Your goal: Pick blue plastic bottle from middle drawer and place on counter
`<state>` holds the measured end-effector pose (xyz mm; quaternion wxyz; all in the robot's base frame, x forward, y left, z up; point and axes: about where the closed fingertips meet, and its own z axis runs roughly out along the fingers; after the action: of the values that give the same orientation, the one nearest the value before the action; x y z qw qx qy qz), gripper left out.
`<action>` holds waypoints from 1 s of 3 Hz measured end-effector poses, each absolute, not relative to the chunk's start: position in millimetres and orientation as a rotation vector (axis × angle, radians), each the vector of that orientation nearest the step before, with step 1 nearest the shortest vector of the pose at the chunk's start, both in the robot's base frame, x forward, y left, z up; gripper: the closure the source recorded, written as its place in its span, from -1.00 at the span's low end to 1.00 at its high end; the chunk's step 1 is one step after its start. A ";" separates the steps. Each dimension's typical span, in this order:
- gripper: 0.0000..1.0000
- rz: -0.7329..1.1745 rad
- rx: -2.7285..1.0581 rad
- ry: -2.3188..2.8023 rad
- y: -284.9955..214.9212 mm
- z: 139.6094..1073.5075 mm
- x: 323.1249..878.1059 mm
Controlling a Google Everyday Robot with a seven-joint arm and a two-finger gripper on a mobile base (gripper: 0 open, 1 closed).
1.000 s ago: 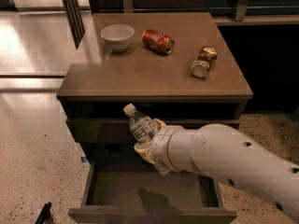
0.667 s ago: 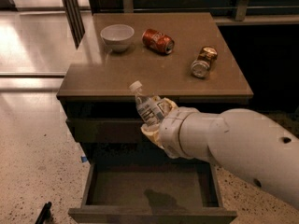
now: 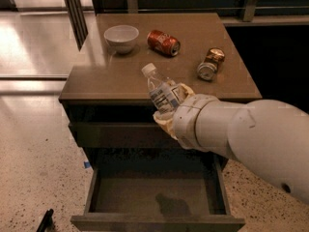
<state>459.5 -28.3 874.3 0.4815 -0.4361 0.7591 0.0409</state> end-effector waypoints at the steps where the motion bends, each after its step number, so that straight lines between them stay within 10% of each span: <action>1: 1.00 0.096 -1.033 1.822 -29.1 882.0 478.1; 3: 1.00 0.070 -1.018 1.736 -31.0 926.4 549.7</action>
Offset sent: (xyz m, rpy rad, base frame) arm 0.1252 0.0009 0.0792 0.0583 -0.1753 -0.0193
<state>549.7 -31.0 926.4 0.5345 -0.4275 0.7285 0.0294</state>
